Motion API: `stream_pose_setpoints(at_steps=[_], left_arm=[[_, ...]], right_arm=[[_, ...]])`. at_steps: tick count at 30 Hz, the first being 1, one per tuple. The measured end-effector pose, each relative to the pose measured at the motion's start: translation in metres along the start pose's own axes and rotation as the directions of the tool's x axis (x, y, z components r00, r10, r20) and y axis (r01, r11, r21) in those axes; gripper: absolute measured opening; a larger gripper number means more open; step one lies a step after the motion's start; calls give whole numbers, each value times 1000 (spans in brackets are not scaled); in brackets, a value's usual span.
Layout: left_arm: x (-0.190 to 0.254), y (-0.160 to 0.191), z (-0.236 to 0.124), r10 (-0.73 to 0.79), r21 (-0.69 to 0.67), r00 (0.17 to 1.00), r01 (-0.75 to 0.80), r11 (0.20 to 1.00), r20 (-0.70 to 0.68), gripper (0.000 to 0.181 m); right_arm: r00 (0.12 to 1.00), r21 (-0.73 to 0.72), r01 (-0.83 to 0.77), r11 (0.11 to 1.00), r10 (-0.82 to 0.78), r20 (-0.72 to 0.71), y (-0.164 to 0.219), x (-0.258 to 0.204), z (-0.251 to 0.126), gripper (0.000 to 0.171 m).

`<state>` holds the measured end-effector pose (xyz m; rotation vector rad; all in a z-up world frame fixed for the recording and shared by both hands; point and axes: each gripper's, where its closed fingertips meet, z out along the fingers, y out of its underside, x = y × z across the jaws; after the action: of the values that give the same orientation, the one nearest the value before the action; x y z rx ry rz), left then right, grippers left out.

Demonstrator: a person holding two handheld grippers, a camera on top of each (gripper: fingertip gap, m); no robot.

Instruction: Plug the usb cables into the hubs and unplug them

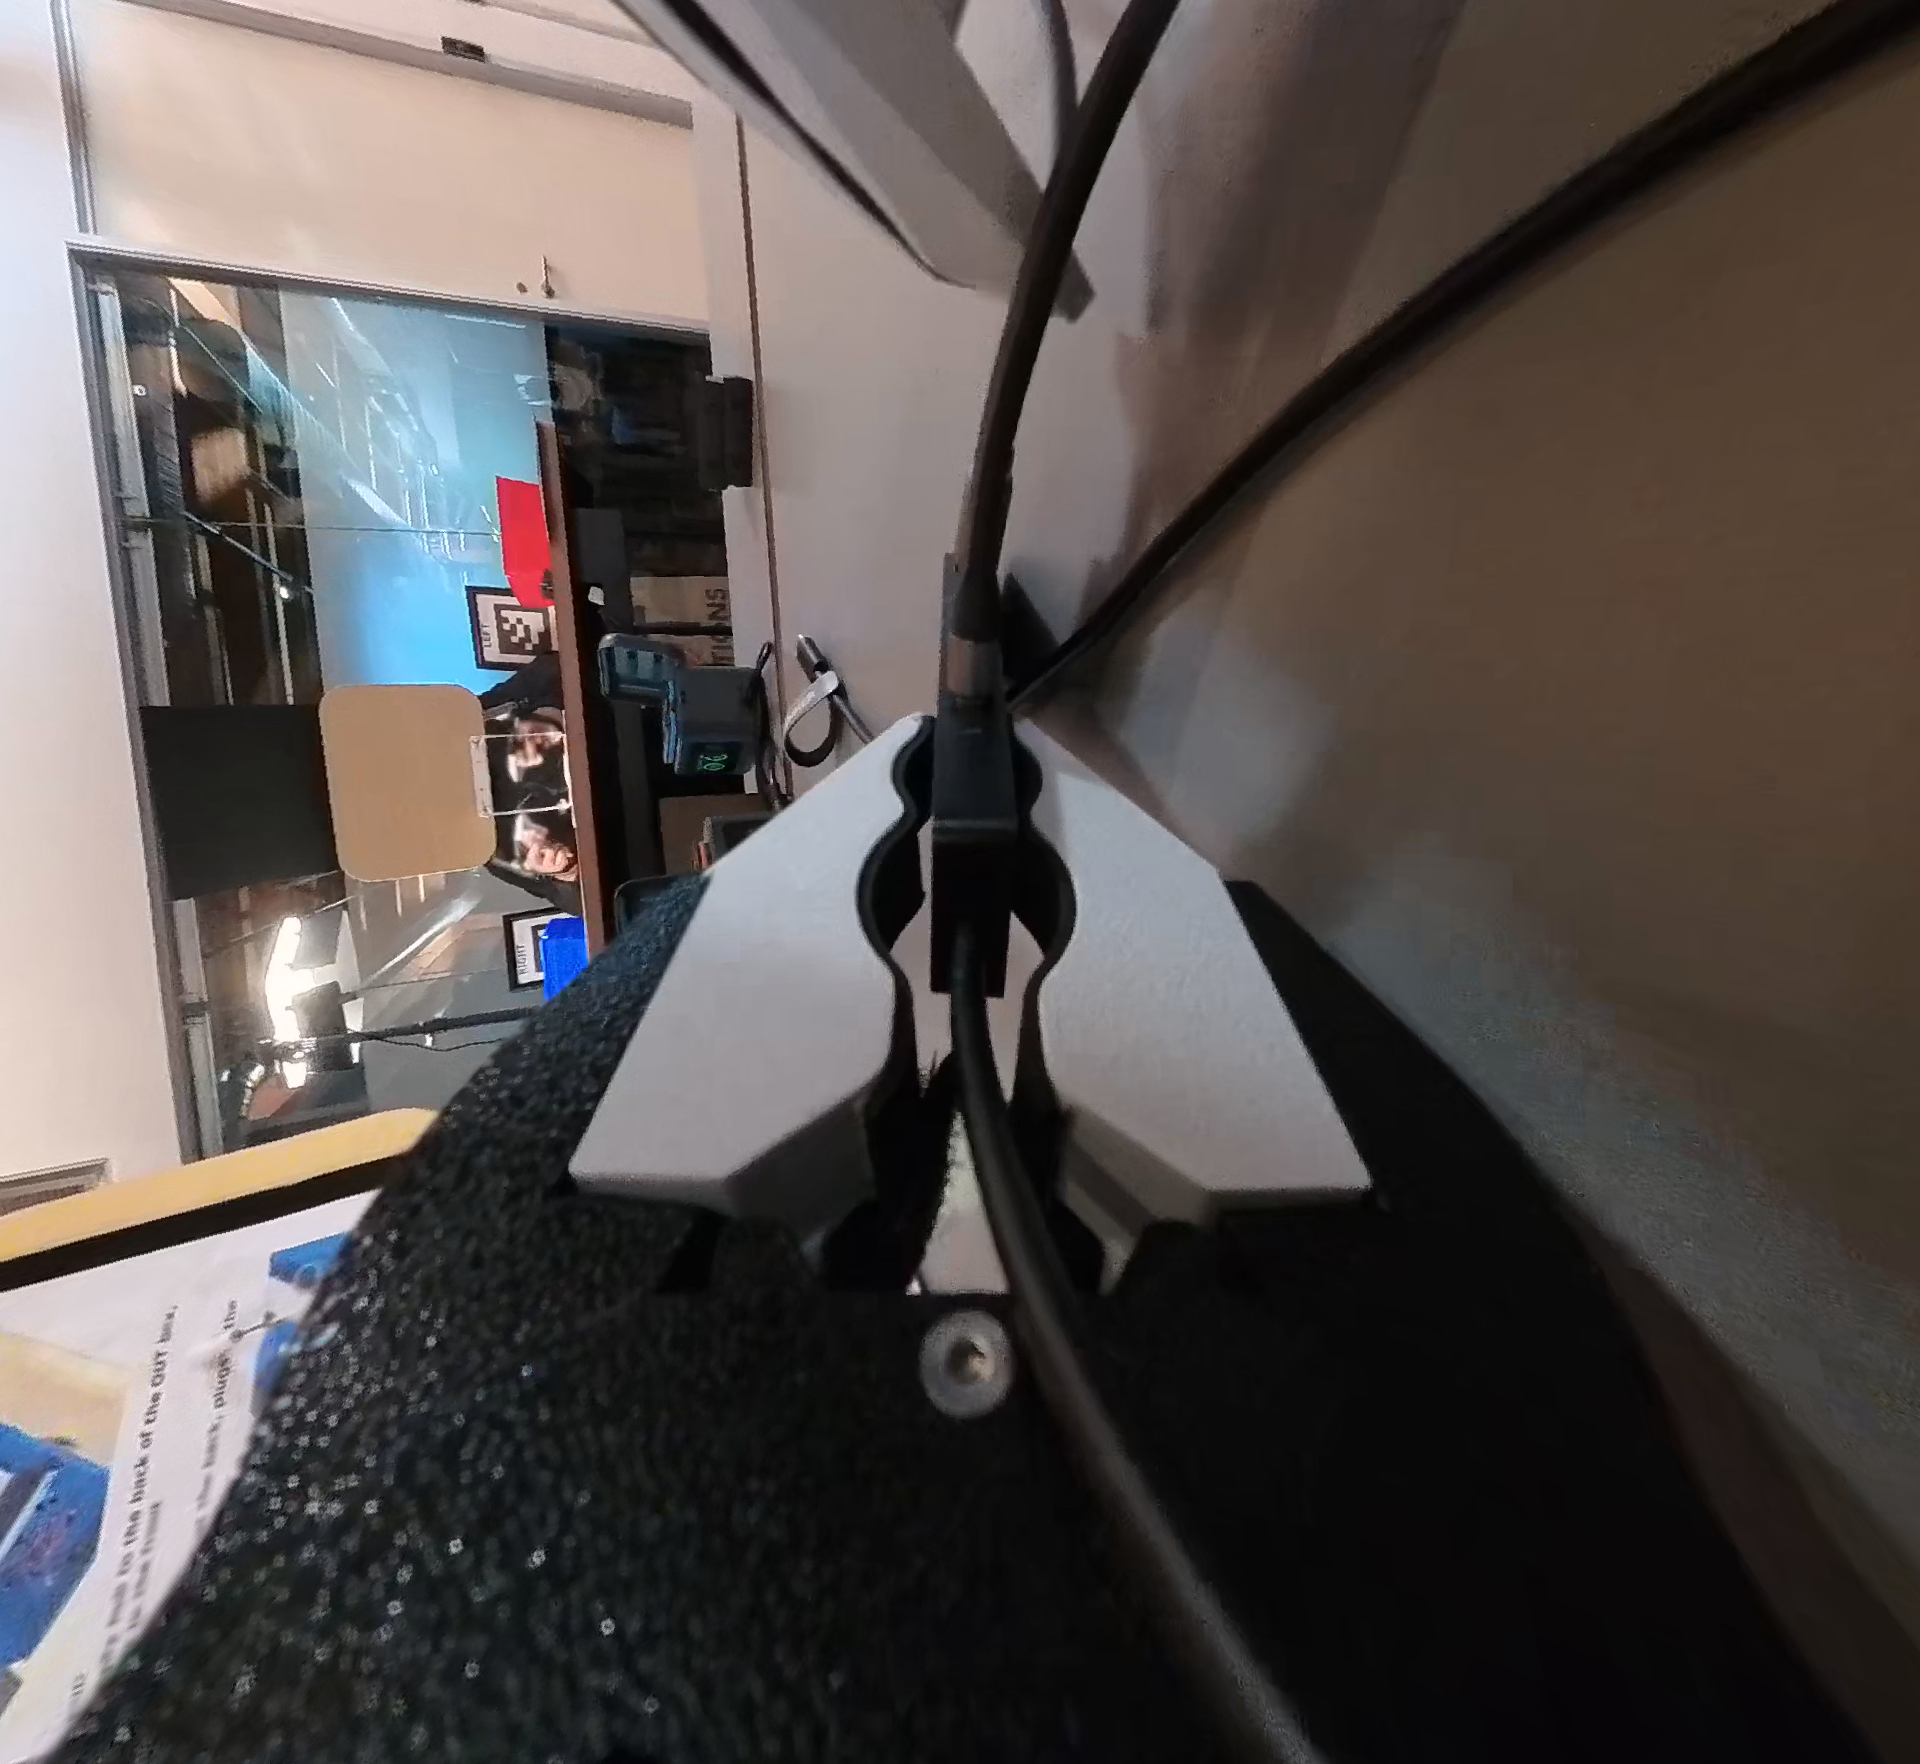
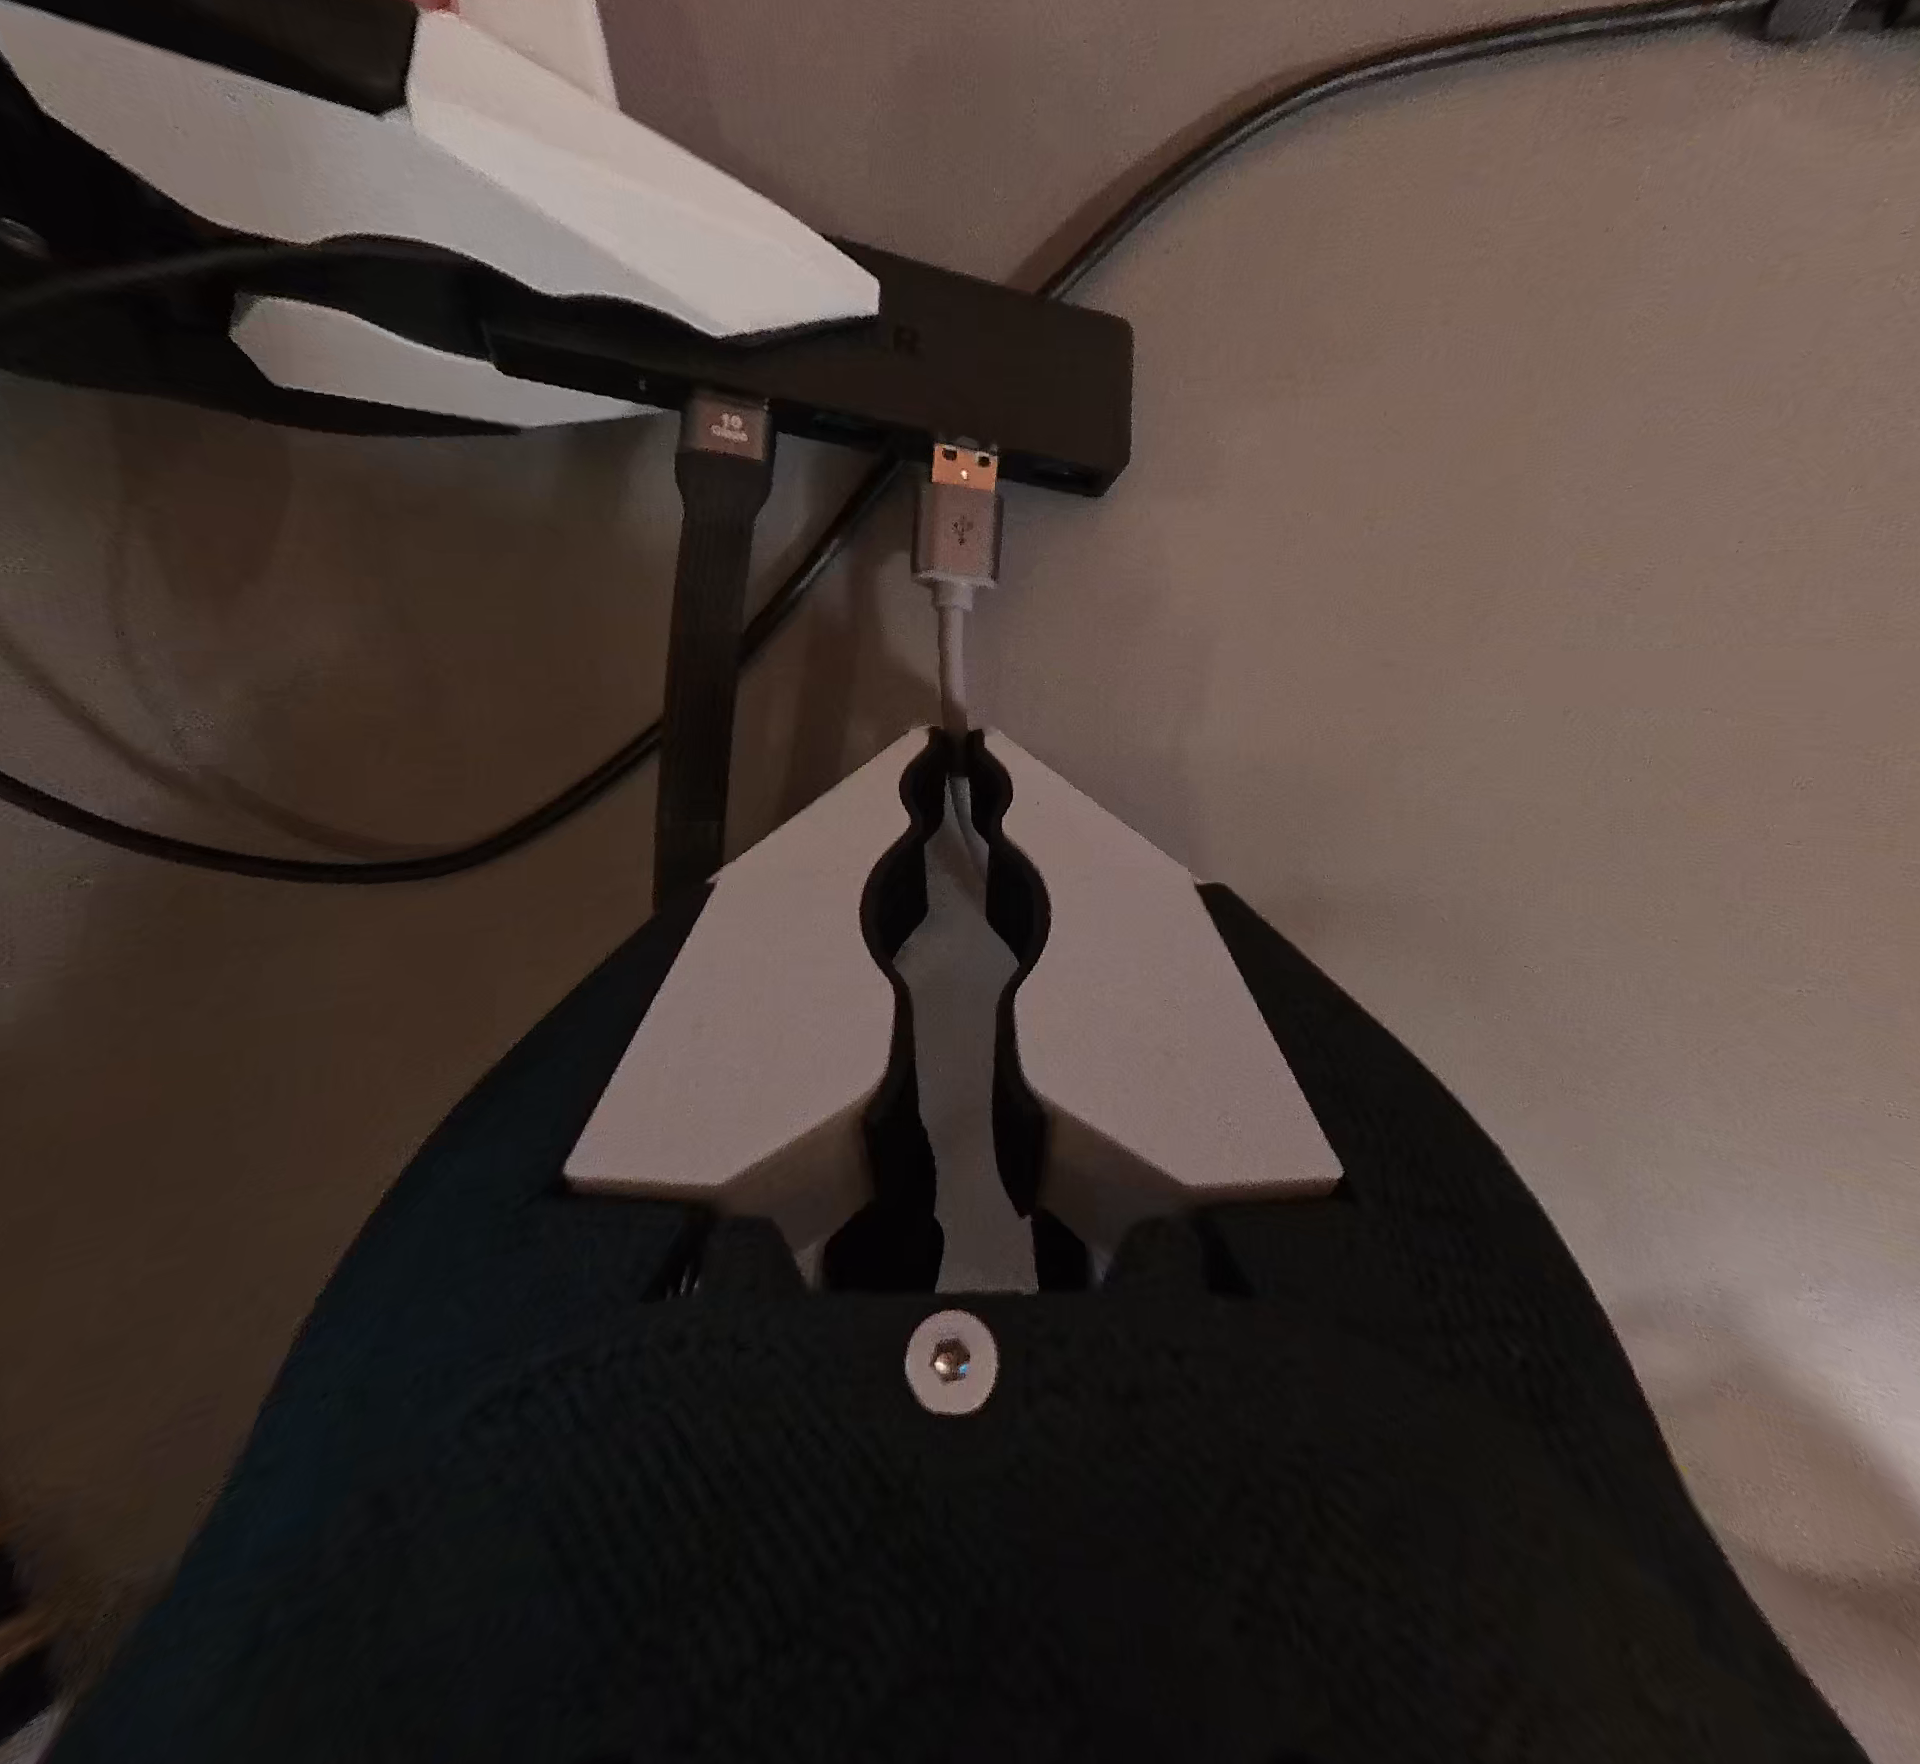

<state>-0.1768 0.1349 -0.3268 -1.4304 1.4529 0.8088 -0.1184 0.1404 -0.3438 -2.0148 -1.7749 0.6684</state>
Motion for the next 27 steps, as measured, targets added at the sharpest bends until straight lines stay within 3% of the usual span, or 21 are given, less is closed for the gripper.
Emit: stream_pose_setpoints(at_steps=[8,14,27], left_arm=[[1,-1,0,21,-1,1000,-21,1000,3,9],[-1,-3,-1,-73,27,997,73,997,-23,9],[0,-9,-1,32,-2,999,-32,999,-9,9]], right_arm=[[1000,174,15,985,-13,-12,-18,-1,10,2],[1000,288,17,958,-10,-25,-22,3,6,1],[996,254,66,965,-48,-78,-22,8,13,1]])
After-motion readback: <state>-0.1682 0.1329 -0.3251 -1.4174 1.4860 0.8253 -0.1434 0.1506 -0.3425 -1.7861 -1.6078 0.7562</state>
